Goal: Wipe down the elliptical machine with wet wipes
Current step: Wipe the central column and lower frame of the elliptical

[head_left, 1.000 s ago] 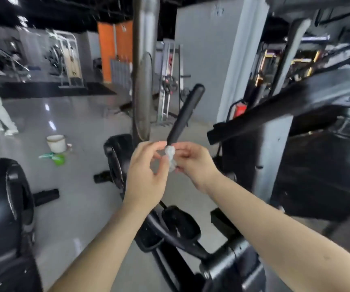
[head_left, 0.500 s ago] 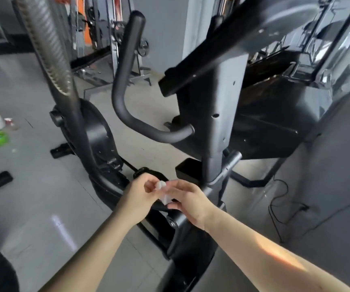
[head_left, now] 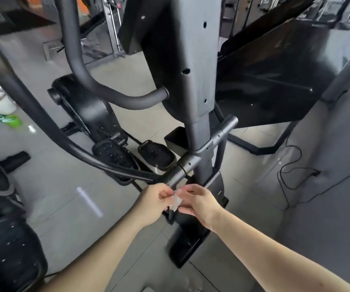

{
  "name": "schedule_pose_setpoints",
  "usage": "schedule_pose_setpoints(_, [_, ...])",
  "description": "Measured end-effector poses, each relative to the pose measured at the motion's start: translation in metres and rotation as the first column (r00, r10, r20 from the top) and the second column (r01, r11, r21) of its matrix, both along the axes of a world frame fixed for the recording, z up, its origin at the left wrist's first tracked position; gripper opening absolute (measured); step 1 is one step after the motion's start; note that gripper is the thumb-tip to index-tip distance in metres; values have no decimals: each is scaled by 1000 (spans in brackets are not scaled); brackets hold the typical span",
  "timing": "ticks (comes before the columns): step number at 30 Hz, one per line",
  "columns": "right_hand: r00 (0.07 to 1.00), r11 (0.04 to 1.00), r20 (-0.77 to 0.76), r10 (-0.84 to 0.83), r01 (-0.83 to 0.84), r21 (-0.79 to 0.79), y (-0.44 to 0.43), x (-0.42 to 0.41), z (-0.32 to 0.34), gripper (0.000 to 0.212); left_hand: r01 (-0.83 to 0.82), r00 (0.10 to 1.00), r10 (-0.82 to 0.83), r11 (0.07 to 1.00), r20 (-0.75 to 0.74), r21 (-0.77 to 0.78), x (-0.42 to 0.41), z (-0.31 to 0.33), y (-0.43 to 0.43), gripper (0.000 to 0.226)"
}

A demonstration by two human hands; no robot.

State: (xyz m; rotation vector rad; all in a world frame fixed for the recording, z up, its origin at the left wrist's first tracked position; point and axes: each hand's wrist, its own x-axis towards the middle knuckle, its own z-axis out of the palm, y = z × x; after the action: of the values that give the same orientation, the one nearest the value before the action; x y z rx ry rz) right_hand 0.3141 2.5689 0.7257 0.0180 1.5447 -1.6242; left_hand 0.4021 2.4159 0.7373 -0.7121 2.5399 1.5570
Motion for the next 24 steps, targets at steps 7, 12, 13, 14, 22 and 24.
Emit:
schedule_pose_setpoints(7, [780, 932, -617, -107, 295, 212, -12, -71, -11, 12, -231, 972, 235, 946, -8, -227, -7, -4, -3, 26])
schedule_pose_setpoints(12, [335, 919, -928, 166, 287, 269, -49, -85, -23, 27, -249, 963, 270, 916, 22, -315, -4, -16, -8, 43])
schedule_pose_setpoints(13, [274, 911, -931, 241, 268, 315, -54, -75, -35, 26, -231, 966, 255, 921, 38, -314, -3, -19, -8, 46])
schedule_pose_setpoints(14, [209, 916, -941, 265, 250, 313, -59, -64, -48, 23, -213, 970, 237, 927, 44, -308, -3, -23, -8, 48])
schedule_pose_setpoints(22, [-77, 909, -910, 407, 131, 395, -52, -80, -58, 31, -144, 988, 156, 945, 17, -292, 1, -36, -13, 47])
schedule_pose_setpoints(24, [-69, 869, -871, 486, 141, 474, -43, -103, -55, 50, -135, 990, 142, 946, 2, -295, 5, -38, -15, 48])
